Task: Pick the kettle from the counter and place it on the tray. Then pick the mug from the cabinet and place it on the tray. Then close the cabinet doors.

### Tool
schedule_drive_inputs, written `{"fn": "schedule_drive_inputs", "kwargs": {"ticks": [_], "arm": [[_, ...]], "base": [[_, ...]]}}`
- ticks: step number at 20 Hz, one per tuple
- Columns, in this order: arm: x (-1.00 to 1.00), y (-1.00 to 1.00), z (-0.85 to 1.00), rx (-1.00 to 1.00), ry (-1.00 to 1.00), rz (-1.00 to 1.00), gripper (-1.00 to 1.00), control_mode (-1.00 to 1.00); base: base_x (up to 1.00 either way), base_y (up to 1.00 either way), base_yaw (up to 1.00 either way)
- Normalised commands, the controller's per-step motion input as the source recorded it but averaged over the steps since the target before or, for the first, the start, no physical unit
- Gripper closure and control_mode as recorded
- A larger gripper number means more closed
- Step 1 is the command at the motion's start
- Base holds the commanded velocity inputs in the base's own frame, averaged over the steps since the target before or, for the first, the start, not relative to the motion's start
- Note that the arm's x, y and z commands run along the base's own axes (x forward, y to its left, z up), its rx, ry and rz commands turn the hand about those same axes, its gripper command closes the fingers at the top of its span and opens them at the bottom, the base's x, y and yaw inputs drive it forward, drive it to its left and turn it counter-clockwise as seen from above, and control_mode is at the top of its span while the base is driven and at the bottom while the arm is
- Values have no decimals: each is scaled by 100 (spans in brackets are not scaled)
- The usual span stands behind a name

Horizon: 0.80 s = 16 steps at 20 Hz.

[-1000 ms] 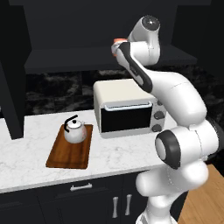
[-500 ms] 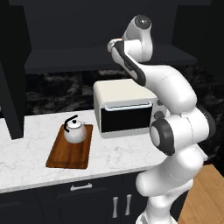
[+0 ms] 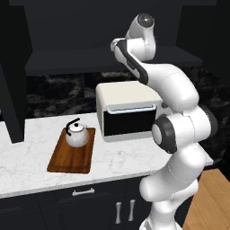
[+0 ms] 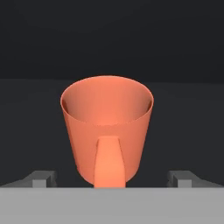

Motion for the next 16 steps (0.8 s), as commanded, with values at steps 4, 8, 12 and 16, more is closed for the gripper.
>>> {"fn": "schedule_drive_inputs", "kwargs": {"ticks": [4, 8, 12, 16], "arm": [[9, 0, -6, 0, 0, -1, -100, -100], [3, 0, -7, 0, 0, 0, -100, -100], [4, 0, -6, 0, 0, 0, -100, -100], [-8, 0, 0, 0, 0, 0, 100, -100]], "base": [[0, 0, 0], [0, 0, 0], [0, 0, 0], [0, 0, 0]]}}
